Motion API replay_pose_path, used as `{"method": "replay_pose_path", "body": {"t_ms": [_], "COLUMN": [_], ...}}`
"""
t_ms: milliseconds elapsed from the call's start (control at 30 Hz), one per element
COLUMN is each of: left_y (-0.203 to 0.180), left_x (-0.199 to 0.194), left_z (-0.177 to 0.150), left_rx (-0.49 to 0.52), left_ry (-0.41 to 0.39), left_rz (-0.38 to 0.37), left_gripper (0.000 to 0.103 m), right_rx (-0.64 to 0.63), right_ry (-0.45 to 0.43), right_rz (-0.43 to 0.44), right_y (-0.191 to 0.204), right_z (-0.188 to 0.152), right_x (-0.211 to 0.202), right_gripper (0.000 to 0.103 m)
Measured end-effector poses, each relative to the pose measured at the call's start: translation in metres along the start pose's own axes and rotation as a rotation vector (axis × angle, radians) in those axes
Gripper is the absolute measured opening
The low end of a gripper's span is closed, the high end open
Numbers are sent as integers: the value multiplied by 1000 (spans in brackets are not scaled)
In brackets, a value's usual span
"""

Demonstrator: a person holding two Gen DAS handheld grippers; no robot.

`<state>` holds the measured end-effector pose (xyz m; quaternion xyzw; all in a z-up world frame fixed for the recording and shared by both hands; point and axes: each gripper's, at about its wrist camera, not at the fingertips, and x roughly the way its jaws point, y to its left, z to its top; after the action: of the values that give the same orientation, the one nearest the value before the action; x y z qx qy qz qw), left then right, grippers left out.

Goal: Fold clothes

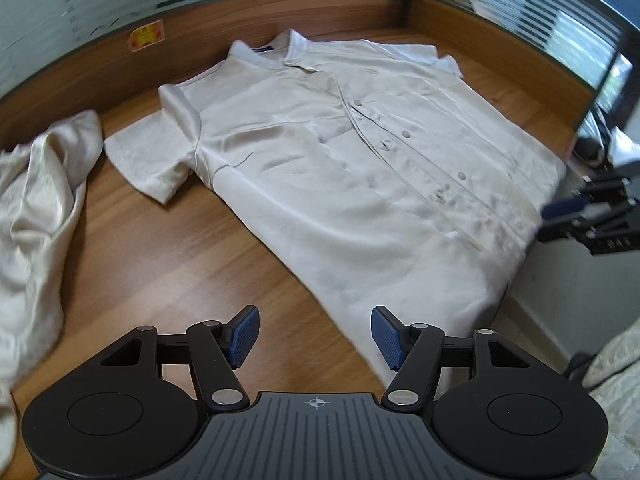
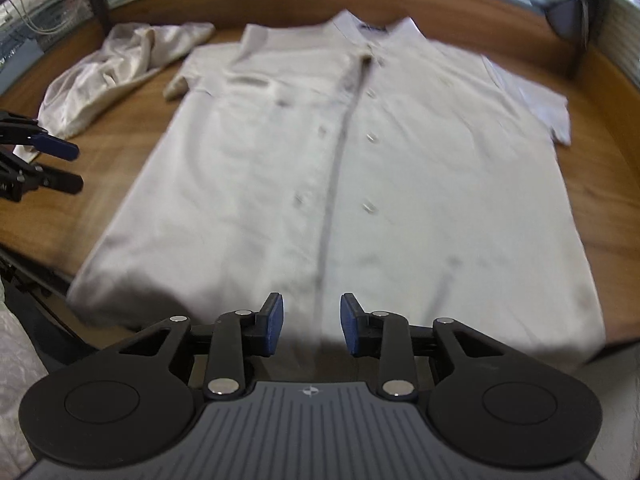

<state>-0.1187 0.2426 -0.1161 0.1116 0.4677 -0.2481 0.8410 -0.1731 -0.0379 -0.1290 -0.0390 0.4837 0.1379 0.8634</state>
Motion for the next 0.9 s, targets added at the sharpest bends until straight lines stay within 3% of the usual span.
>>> {"method": "replay_pose_path", "body": {"t_ms": [167,333,400,567,600,700,900], "left_y": [14,2,-6,-23,-26,-29,-29], "left_x": [2,23,35,62,67,80,81], "left_z": [8,22,26,25,23,17,11], "left_rx": [67,192,244,345,355,388,390], "left_ry": [-8,-8,1,44,55,102,103], "left_rz": [-78,-131,-153,-192,-199,-193,-185], "left_gripper": [65,63,61,52,49,43,43], "right_rx": [-16,-37,-36,17,31,72,189], "right_ry": [-22,-11,-1,0,1,-20,-59], "right_rz": [-28,-98,-115,-127,-124,-135,-227], "right_y": [30,45,46,38,36,26,-11], "right_z": [6,0,-1,0,2,6,13], "right_x": [26,51,56,56,55,44,21], "right_gripper": [36,35,29,10,1,2,2]}}
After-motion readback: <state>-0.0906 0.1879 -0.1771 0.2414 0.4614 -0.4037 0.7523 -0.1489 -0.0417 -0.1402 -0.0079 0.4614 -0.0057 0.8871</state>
